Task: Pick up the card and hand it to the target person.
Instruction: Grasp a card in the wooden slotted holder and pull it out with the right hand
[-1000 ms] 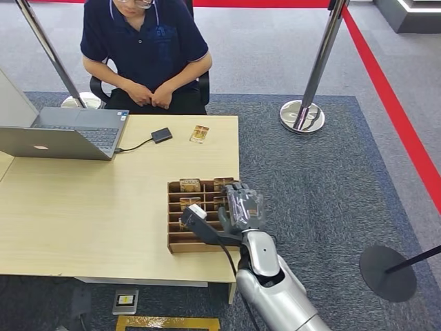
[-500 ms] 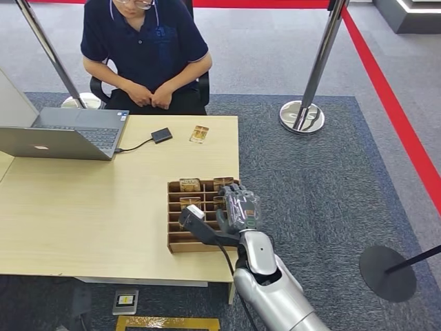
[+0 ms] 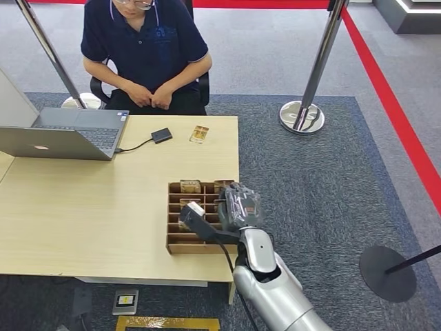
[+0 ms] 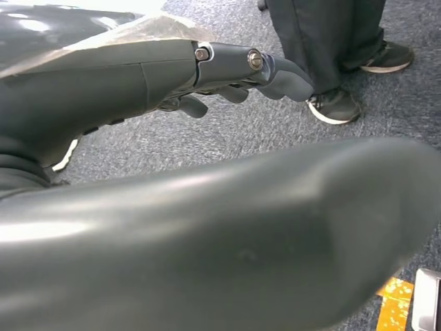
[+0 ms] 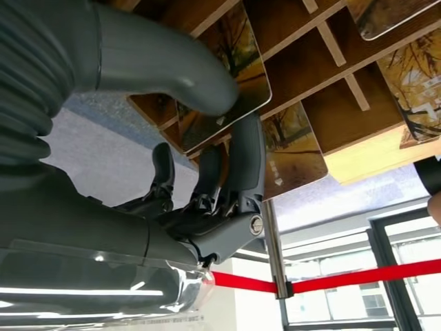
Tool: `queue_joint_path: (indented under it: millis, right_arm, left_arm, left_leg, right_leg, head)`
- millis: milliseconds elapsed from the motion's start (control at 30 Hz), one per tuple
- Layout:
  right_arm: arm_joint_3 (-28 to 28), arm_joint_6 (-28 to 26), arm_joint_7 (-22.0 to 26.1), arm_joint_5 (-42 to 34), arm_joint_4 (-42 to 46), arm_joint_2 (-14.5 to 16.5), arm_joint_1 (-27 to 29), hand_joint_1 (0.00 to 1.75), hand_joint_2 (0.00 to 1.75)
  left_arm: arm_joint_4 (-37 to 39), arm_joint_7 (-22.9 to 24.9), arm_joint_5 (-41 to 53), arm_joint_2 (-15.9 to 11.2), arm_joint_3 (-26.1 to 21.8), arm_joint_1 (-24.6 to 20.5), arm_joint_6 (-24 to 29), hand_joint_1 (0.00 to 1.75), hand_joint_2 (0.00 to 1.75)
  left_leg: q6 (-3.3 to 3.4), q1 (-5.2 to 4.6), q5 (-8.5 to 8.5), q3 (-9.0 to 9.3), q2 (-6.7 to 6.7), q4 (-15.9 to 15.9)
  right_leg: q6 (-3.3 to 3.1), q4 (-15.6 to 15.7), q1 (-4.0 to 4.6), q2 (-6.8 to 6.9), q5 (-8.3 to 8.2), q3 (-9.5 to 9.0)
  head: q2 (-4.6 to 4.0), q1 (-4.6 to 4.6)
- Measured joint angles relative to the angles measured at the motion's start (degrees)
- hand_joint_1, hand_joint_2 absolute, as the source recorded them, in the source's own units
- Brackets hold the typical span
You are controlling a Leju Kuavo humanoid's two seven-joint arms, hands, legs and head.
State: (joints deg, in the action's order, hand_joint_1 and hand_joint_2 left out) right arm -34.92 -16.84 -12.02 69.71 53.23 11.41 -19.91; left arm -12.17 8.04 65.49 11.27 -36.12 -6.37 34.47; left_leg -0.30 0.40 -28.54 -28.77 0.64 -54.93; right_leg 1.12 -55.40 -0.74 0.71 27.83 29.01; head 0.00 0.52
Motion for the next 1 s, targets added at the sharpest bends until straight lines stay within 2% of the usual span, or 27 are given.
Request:
queue_joint_path:
  millis: [533,867,1000]
  right_arm:
    - [-0.20,-0.77,0.03,-0.25,-0.74,0.02,0.03,1.48,1.75]
    - [-0.20,-1.46,0.39,-0.94,-0.50,-0.04,0.08,1.44,1.75]
    - [-0.15,-0.59,2.11,-3.88,2.70,-0.60,0.58,1.40,1.75]
  left_arm:
    - [0.00,0.00,0.16,0.01,0.02,-0.09,0.04,0.00,0.00]
    - [0.00,-0.02,0.12,0.01,0.02,-0.09,0.15,0.00,0.00]
    - [0.01,-0.39,-0.12,0.01,0.02,-0.03,0.63,0.00,0.00]
  left_leg:
    - [0.02,0.00,0.07,0.01,0.00,0.00]
    - [0.04,0.00,0.10,0.00,0.00,0.00]
    - [0.04,0.00,0.11,-0.01,0.00,0.00]
  right_leg:
    - [0.01,0.00,0.00,0.00,-0.08,-0.01]
    - [0.02,0.00,0.00,0.00,-0.10,-0.01]
    - [0.02,0.00,0.00,0.00,-0.11,0.00]
  head:
    - [0.00,0.00]
    - [0.00,0.00]
    - [0.00,-0.01]
